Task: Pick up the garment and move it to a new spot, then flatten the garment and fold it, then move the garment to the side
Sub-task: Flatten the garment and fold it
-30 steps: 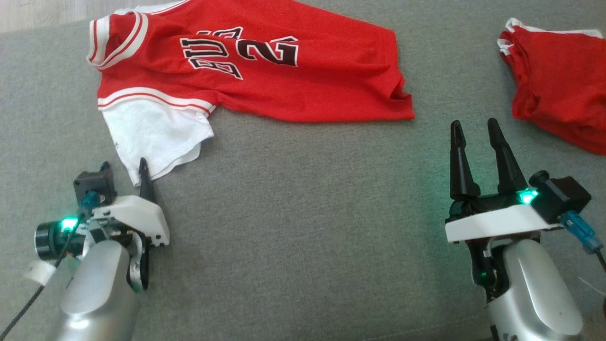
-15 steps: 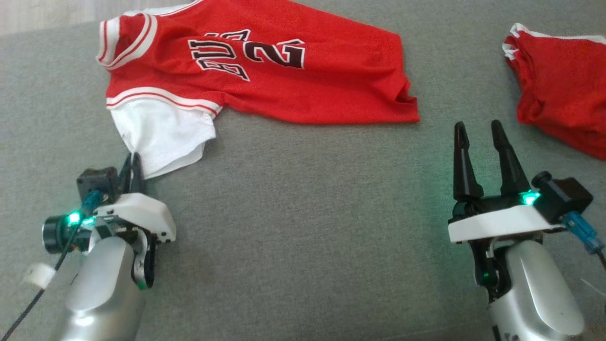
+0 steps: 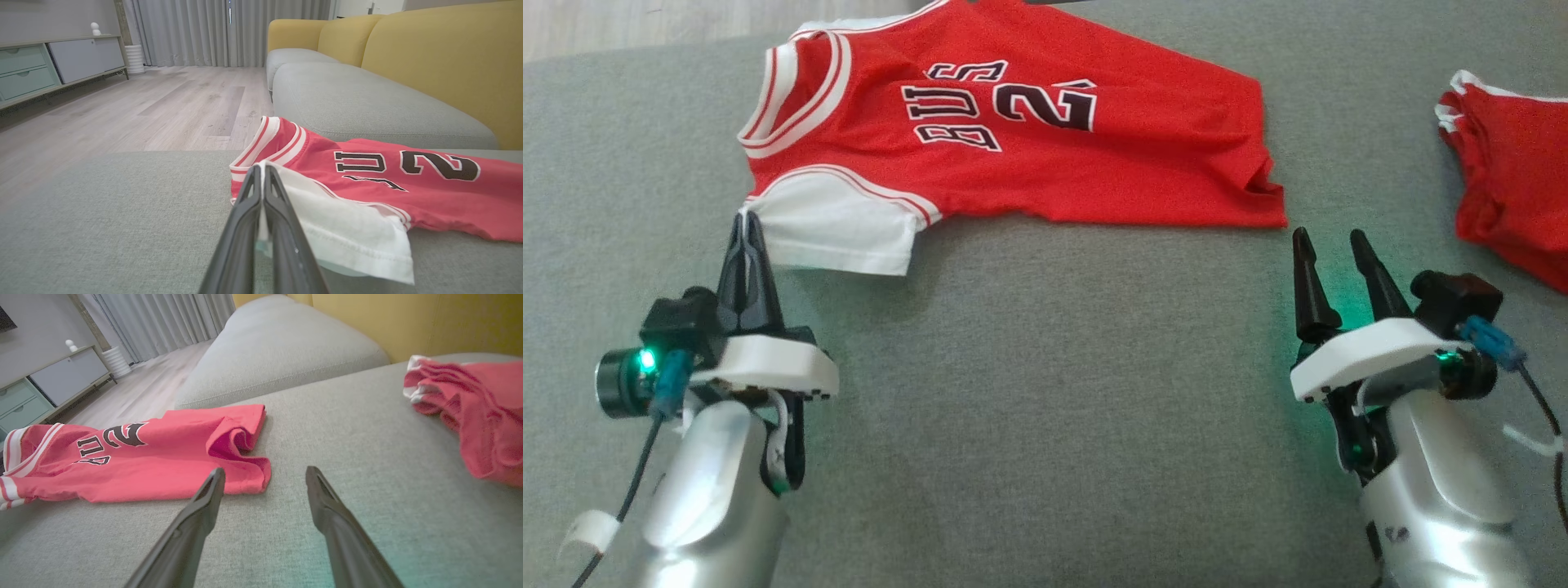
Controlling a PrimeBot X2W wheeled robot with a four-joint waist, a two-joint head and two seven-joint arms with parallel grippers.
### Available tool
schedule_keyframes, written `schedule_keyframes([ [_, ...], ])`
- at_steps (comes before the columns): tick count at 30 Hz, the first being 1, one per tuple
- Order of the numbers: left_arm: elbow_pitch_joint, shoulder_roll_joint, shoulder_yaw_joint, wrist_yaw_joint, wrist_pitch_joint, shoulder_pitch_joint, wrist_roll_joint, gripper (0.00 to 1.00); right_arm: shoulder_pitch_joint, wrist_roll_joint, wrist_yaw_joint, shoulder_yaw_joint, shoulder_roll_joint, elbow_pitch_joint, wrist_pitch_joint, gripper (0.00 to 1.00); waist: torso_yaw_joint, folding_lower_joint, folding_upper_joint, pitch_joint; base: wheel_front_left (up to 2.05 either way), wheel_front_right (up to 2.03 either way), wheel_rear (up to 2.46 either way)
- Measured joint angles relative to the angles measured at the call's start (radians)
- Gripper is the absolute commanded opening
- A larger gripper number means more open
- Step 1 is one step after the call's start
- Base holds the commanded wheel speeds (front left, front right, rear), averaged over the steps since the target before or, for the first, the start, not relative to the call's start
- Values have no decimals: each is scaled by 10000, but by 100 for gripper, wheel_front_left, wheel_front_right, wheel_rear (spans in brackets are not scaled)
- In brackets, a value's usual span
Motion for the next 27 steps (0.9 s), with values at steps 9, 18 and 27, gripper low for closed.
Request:
schedule_keyframes([
  [9,-268,-82,-238,-17,-86,105,100,0,-1266,1484,0,75,-8,2320,385,100,304,0,0,33,0,0,0],
  [18,-322,-163,-431,-94,-88,102,255,0,-2695,2477,0,755,-94,4474,12,100,581,0,0,220,0,0,0],
  [27,-259,-169,-504,-94,-90,71,255,0,-3387,2943,0,1772,-198,5453,-295,0,637,0,0,271,0,0,0],
])
